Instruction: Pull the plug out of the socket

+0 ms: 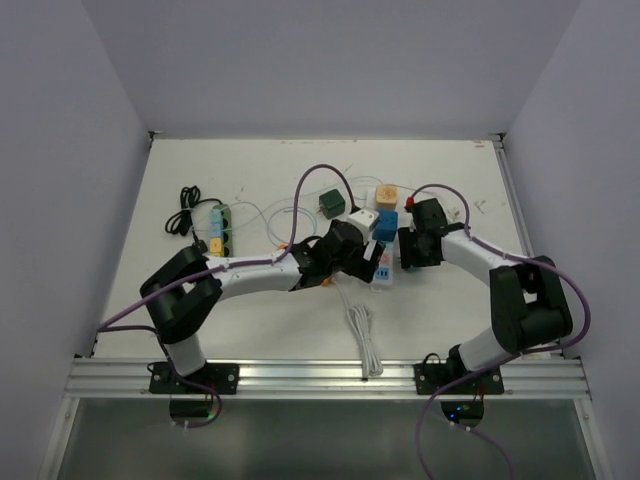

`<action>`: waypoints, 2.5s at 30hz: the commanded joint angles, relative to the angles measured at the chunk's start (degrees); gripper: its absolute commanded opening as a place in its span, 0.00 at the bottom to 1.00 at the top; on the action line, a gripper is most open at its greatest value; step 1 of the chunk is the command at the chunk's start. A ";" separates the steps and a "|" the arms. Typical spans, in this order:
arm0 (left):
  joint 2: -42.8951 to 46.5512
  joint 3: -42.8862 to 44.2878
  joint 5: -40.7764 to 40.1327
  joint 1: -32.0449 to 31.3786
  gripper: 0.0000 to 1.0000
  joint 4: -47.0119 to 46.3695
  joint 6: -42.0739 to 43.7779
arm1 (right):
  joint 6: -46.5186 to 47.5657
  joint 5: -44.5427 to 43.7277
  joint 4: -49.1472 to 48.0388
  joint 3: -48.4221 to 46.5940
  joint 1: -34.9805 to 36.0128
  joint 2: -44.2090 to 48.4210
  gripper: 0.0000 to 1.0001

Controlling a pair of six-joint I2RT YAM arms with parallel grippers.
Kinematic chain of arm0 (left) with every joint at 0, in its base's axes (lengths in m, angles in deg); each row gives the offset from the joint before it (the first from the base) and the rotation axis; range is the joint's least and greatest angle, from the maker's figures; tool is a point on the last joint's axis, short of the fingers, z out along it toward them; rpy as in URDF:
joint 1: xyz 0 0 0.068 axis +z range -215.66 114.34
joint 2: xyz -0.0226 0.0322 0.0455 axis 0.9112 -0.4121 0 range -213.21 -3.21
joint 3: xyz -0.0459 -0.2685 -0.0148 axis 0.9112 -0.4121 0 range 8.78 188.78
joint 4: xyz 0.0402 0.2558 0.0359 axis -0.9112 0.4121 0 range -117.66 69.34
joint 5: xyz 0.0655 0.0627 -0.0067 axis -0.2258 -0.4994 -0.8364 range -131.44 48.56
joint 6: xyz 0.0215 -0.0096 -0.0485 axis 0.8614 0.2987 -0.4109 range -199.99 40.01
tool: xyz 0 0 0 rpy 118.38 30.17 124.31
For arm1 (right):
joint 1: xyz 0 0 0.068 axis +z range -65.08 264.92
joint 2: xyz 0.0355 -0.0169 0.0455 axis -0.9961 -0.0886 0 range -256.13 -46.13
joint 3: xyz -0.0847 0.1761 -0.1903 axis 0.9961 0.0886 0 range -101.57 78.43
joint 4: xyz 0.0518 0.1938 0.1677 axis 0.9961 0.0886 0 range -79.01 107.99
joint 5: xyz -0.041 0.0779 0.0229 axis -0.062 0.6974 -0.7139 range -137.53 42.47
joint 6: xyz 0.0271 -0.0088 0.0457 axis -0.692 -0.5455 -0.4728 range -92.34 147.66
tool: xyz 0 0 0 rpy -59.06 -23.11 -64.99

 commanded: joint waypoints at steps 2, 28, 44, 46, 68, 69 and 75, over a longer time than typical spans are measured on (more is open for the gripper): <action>8.10 1.40 -2.38 0.24 0.96 2.22 2.08 | 0.33 0.54 0.72 -1.67 0.18 2.68 0.31; 46.60 -21.27 -24.55 3.93 1.00 14.52 -2.13 | -6.00 15.04 1.88 -21.26 12.02 6.59 0.25; 54.24 -24.62 -25.08 4.46 1.00 18.91 -3.80 | -3.89 4.76 4.14 -57.18 25.05 -33.51 0.25; 54.60 -24.88 -24.99 4.46 1.00 19.18 -3.98 | -3.80 4.67 5.55 -59.75 25.14 -37.89 0.25; 52.41 -26.64 -19.90 4.54 0.99 15.40 -3.28 | -6.17 4.31 6.00 -58.92 25.14 -34.51 0.77; 52.32 -26.64 -19.46 4.54 1.00 14.97 -3.19 | -6.26 4.23 5.39 -56.97 25.14 -31.79 0.78; 49.16 -26.55 -15.15 4.54 0.99 12.07 -3.28 | -7.75 6.51 -0.59 -39.31 22.33 -9.90 0.81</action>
